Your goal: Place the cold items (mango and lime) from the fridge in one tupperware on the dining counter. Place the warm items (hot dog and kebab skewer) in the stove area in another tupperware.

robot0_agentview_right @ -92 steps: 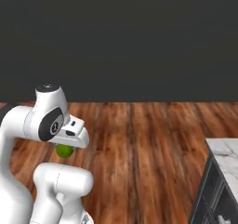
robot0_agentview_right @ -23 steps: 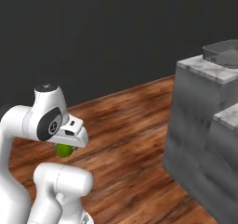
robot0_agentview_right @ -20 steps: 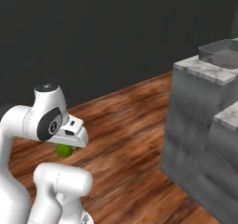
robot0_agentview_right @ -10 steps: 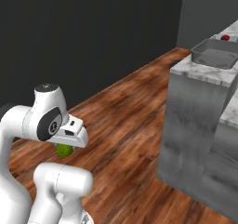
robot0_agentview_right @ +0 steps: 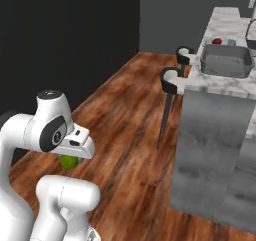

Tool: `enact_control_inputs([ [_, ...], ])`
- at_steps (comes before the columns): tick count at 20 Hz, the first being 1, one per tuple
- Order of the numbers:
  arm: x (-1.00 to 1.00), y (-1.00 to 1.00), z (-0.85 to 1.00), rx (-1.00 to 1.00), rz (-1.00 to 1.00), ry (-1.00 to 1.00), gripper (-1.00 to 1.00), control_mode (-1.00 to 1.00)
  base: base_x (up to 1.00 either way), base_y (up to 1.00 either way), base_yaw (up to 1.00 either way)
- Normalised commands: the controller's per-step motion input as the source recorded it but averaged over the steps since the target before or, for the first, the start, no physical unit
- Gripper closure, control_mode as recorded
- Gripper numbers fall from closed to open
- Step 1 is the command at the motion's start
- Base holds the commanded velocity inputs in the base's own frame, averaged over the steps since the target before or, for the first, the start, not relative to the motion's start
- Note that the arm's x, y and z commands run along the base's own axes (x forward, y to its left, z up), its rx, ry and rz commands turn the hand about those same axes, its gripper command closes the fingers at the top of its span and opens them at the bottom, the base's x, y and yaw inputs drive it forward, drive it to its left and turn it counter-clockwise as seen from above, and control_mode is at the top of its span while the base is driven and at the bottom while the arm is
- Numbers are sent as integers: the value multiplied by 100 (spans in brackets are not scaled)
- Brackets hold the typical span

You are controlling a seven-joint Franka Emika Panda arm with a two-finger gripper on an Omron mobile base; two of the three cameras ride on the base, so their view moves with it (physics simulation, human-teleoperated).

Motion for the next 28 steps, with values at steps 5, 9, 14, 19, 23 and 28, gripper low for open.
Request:
enact_control_inputs([
  [5, 0, 0, 0, 0, 0, 0, 100, 100, 100, 96, -49],
  [9, 0, 0, 0, 0, 0, 0, 100, 100, 100, 96, -50],
  [14, 0, 0, 0, 0, 0, 0, 100, 100, 100, 88, -56],
  [19, 0, 0, 0, 0, 0, 0, 100, 100, 86, 72, -66],
  [23, 0, 0, 0, 0, 0, 0, 100, 100, 71, 65, -70],
  [28, 0, 0, 0, 0, 0, 0, 100, 100, 46, 55, -74],
])
